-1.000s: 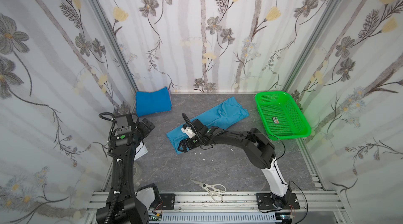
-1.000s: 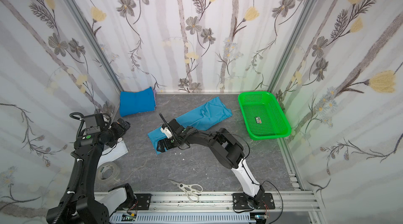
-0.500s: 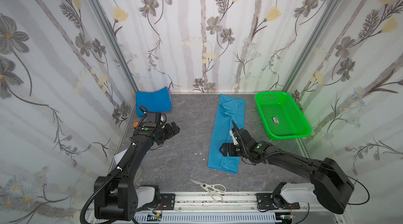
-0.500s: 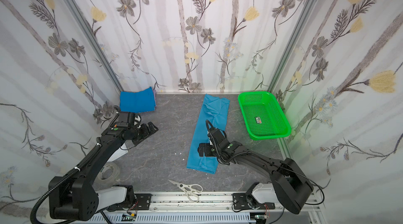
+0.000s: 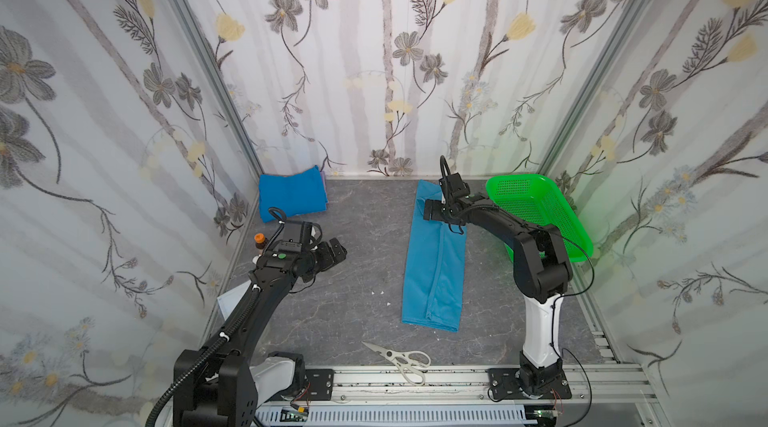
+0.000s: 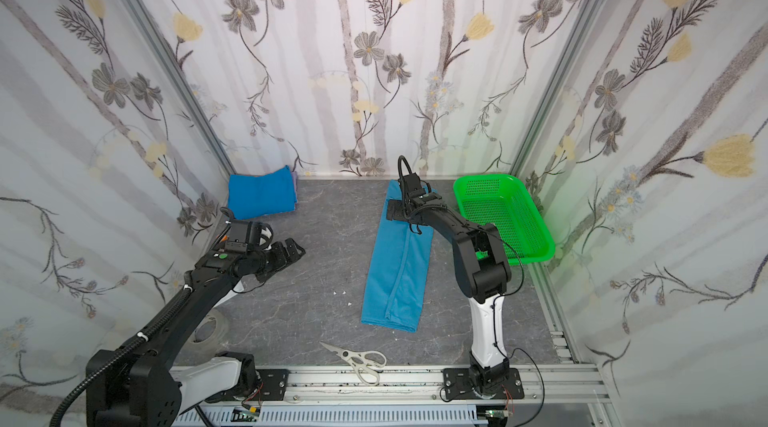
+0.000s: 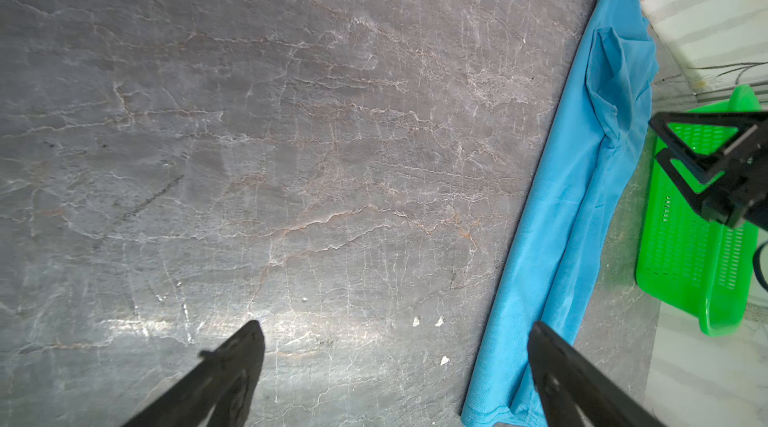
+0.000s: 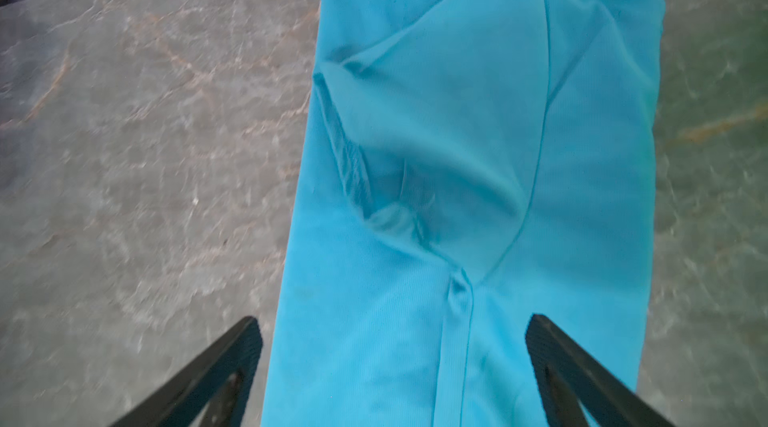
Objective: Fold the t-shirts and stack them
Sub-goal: 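Grasp the folded shirt with the right gripper and rotate it lengthwise, then release the shirt and move both grippers to the strip's near end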
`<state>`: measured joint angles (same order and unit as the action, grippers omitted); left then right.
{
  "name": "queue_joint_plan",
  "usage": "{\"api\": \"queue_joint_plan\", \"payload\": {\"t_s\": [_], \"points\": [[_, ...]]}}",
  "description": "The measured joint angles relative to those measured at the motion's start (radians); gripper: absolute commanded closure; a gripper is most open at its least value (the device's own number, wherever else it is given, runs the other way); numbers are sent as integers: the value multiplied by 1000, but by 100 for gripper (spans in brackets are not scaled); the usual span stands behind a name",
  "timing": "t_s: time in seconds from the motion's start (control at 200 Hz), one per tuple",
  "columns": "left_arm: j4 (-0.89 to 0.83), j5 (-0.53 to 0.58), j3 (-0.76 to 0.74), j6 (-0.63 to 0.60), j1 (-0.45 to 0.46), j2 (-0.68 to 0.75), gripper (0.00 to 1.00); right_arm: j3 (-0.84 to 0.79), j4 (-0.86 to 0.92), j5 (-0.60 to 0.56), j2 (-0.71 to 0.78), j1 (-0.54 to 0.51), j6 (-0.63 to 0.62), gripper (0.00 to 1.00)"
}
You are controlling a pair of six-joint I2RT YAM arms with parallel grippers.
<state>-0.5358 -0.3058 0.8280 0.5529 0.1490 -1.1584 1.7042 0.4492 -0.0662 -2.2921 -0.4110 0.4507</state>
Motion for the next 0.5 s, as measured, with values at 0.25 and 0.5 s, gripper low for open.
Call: {"api": "queue_joint_plan", "payload": {"t_s": [0.25,0.5], "points": [[0,-13,-15,-2,2,5,0,225,118,44,-196,-28,-36,0],[17,-45,-42,-5,20,-2,0,454,139,147,-344,-117,10,0]]}}
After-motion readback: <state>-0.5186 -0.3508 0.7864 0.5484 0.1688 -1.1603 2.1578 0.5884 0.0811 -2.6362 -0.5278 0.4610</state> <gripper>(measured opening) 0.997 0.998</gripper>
